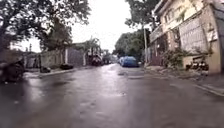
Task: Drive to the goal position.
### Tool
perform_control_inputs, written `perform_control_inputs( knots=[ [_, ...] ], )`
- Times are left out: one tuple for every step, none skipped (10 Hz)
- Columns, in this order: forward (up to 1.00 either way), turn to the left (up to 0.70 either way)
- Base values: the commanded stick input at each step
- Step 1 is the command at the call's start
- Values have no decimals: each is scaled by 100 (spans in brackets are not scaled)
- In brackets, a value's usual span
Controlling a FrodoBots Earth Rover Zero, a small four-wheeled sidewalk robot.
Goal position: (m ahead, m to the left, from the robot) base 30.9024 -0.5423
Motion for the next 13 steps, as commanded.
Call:
perform_control_inputs(
  knots=[
    [100,27],
    [100,27],
    [100,8],
    [100,0],
    [100,0],
    [100,0],
    [100,0],
    [100,0],
    [100,0],
    [100,0],
    [100,0],
    [100,0],
    [100,0]
  ],
)
